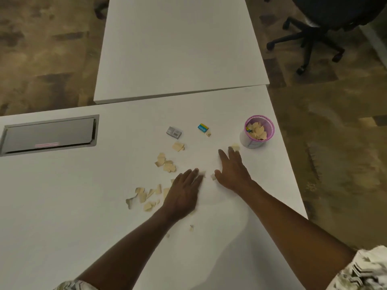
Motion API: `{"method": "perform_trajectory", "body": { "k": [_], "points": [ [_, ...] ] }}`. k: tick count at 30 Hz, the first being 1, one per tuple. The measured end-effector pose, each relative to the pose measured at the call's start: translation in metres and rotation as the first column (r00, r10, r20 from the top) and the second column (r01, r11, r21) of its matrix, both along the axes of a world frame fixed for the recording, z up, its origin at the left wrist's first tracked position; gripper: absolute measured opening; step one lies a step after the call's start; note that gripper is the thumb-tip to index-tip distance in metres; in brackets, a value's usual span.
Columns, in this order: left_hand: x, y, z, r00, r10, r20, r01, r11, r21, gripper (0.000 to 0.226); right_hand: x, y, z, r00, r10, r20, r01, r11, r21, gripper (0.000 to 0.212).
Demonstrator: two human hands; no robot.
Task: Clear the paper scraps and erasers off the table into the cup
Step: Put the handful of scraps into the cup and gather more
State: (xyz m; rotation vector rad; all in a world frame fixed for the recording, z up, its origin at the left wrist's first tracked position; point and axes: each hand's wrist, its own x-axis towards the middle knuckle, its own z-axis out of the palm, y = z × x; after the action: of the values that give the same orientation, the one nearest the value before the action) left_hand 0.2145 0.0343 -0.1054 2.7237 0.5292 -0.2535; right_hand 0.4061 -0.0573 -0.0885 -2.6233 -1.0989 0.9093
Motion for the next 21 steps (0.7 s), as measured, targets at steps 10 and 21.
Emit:
{"method": "perform_trajectory", "body": {
  "k": [10, 21],
  "points": [
    [-0.109, 0.022, -0.002, 0.758, 0.626, -0.184, -0.622, 0.778, 0.089, 0.080, -0.107, 0.005, -0.016, 0.939, 0.344, 0.010, -0.344, 0.939, 0.022, 0.086],
    [-0.119, -0.006, 0.001, 0.924, 0.299, -0.239, -0.304, 0.953, 0.016, 0.090, -0.154, 0.008, -0.009, 0.814, 0.580, 0.026, -0.578, 0.814, -0.060, 0.080]
  ]
}}
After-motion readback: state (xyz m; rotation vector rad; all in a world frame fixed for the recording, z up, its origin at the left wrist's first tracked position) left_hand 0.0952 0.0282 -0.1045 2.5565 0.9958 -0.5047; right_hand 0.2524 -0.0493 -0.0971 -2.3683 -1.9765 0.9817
